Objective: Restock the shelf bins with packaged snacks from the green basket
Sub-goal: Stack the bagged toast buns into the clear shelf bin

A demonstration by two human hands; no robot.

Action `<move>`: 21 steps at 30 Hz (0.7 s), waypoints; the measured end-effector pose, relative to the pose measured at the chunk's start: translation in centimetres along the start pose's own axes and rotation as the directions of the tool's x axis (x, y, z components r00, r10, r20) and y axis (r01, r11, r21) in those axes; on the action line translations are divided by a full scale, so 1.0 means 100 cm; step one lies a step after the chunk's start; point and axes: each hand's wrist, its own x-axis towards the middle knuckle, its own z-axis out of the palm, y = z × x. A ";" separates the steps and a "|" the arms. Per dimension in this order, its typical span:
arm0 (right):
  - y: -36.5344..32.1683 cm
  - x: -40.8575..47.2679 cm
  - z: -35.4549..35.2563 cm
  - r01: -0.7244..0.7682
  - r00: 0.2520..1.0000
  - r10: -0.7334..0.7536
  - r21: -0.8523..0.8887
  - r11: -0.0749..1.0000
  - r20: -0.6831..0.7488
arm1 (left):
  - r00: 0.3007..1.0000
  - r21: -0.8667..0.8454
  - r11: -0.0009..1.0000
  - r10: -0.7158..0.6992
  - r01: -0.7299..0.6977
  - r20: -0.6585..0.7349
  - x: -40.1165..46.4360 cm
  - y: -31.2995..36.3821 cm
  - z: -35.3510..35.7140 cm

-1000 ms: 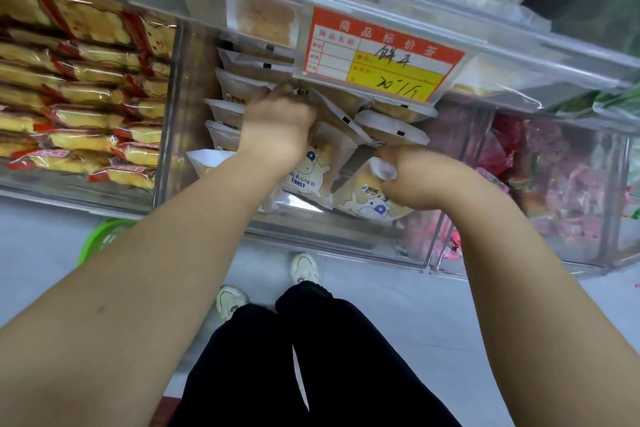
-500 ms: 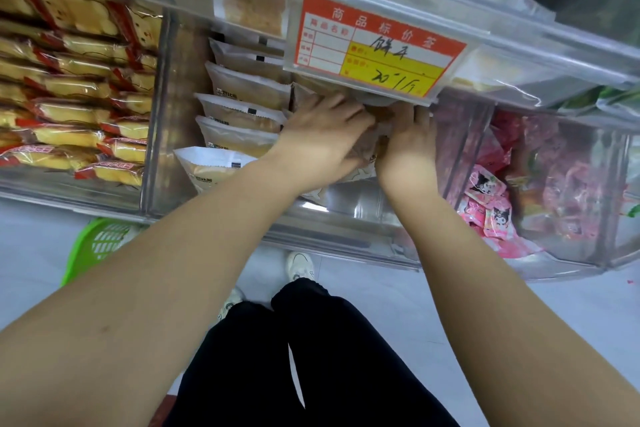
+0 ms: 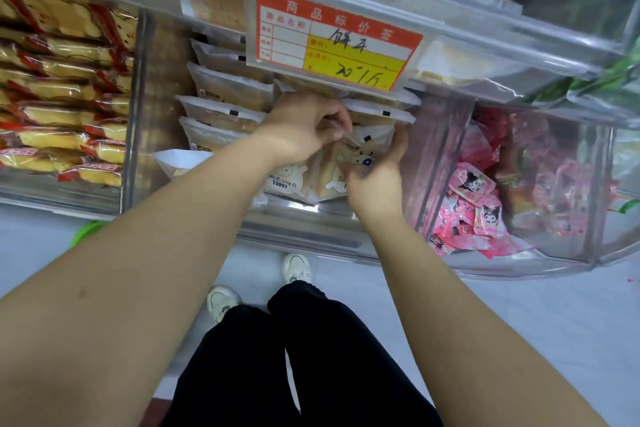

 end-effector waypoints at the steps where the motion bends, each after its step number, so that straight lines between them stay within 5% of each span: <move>1: 0.001 0.001 0.003 -0.009 0.999 0.010 0.010 1.000 -0.044 | 0.998 0.077 0.997 0.031 -0.027 -0.059 -0.001 0.002 0.004; 5: 0.002 0.004 0.011 0.028 0.988 -0.041 -0.086 0.996 -0.151 | 0.938 0.408 0.887 0.303 -0.215 -0.166 -0.015 -0.003 0.014; 10: 0.004 -0.008 -0.002 0.071 0.997 -0.074 -0.134 0.988 -0.022 | 0.963 0.551 0.822 0.244 -0.144 -0.113 -0.019 -0.014 0.020; 14: 0.013 -0.023 -0.007 0.251 0.968 -0.218 -0.421 0.872 0.126 | 0.975 0.503 0.859 0.180 -0.091 -0.132 -0.018 -0.009 0.023; 18: 0.004 -0.004 -0.003 0.221 0.958 -0.138 -0.341 0.914 0.250 | 0.982 0.250 0.966 0.103 -0.062 -0.155 -0.021 0.001 0.006; 21: 0.000 -0.004 -0.003 0.105 0.970 -0.048 -0.227 0.968 0.240 | 0.933 0.097 0.995 0.059 -0.026 -0.355 -0.046 0.005 -0.008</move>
